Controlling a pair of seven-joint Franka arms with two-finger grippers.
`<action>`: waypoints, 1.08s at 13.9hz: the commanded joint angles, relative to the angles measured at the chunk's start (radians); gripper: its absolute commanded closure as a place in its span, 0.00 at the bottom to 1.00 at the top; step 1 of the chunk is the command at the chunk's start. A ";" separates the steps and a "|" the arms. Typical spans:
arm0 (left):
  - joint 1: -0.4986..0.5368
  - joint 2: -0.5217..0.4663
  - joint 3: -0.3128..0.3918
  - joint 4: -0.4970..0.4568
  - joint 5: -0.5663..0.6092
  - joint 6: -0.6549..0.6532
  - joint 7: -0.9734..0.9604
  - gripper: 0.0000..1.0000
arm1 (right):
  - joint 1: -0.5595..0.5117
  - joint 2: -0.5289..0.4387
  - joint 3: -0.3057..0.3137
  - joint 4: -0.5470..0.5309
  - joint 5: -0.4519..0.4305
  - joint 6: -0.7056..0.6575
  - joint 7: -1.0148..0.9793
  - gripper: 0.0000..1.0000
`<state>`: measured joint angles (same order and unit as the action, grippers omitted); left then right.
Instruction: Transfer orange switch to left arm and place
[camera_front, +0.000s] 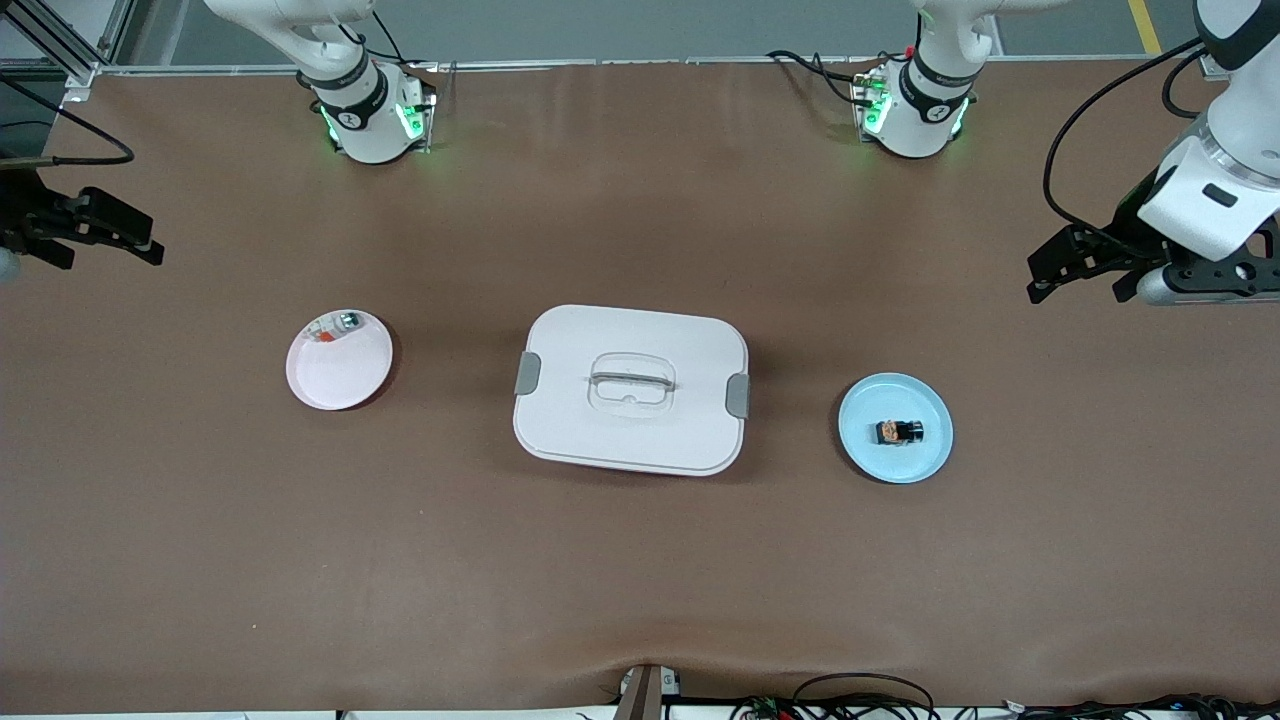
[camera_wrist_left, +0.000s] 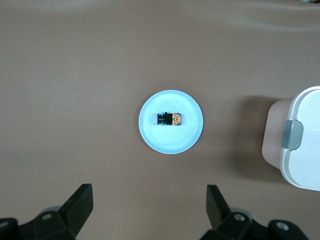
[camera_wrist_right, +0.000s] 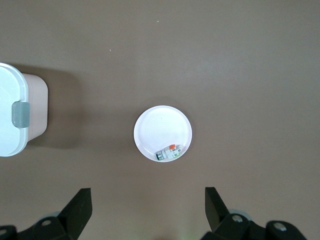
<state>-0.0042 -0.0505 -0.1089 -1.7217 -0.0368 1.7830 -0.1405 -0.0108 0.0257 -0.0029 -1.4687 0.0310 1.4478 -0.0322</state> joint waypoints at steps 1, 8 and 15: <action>-0.019 0.000 0.028 0.008 0.005 -0.017 0.004 0.00 | -0.015 -0.013 0.004 -0.001 -0.017 -0.001 -0.008 0.00; 0.009 -0.009 0.018 0.040 0.005 -0.046 0.002 0.00 | -0.014 -0.013 0.006 0.001 -0.032 0.002 -0.006 0.00; 0.004 -0.008 0.017 0.111 0.006 -0.137 0.012 0.00 | -0.015 -0.013 0.006 0.001 -0.019 0.014 -0.006 0.00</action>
<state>0.0001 -0.0548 -0.0901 -1.6291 -0.0368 1.6751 -0.1383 -0.0110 0.0257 -0.0069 -1.4677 0.0116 1.4600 -0.0322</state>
